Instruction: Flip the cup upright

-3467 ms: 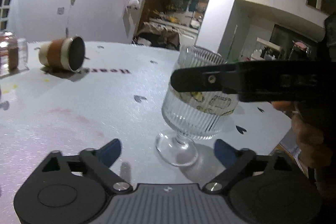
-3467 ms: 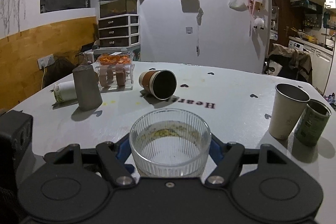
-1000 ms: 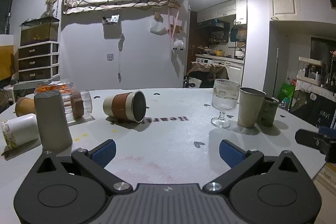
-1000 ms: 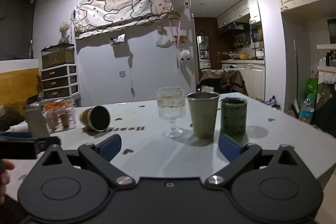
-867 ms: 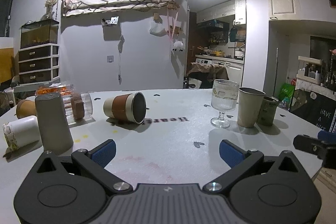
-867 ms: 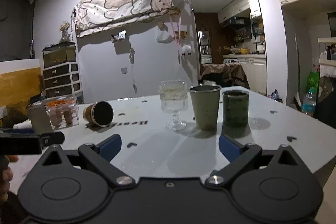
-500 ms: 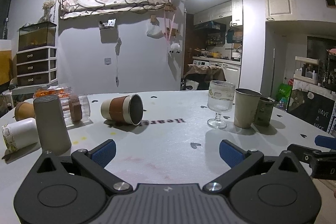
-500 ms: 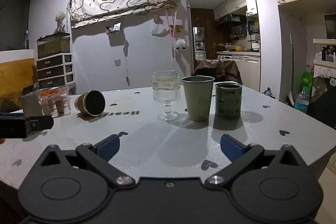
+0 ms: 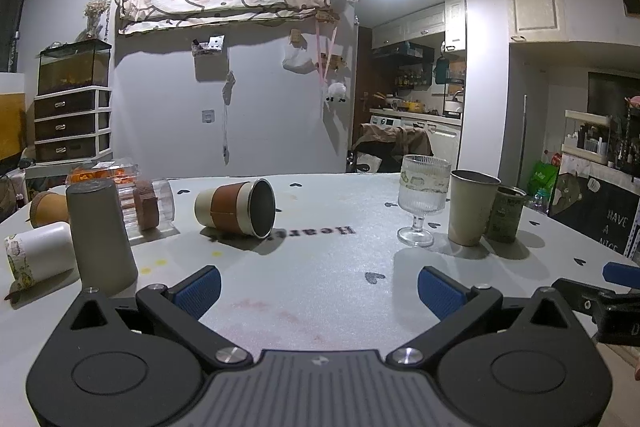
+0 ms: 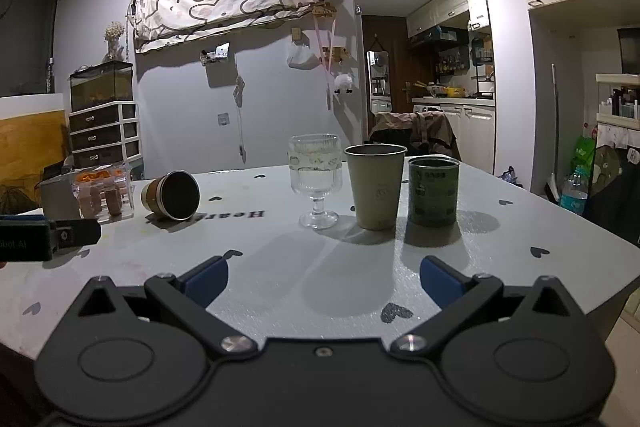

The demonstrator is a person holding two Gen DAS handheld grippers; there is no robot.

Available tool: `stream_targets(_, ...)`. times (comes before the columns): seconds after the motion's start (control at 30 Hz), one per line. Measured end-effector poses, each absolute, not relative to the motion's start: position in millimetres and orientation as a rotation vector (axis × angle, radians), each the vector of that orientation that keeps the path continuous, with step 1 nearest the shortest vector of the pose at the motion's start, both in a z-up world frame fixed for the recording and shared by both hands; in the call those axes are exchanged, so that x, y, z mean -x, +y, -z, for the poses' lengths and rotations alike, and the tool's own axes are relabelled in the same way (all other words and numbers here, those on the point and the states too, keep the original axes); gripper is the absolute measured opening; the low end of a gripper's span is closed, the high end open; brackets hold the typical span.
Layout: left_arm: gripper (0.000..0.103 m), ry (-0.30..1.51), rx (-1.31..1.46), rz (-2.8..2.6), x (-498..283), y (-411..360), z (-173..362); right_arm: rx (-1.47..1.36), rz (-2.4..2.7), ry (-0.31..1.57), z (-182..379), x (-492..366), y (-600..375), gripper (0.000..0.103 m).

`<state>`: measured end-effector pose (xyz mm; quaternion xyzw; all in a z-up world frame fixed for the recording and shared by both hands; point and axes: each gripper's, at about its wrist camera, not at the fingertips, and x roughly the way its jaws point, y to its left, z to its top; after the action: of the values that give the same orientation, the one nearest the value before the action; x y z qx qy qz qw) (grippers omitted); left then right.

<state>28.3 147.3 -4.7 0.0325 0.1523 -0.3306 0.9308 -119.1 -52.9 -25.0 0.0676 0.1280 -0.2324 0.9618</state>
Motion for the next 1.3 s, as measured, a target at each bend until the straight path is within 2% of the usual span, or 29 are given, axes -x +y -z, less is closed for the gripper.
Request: stream_targets(1.3,0.103,0.309,-0.072,0.675,-27.9,147.6,4.3,-0.142,0.481,0.257,24.6,120.7,-57.2,0.103)
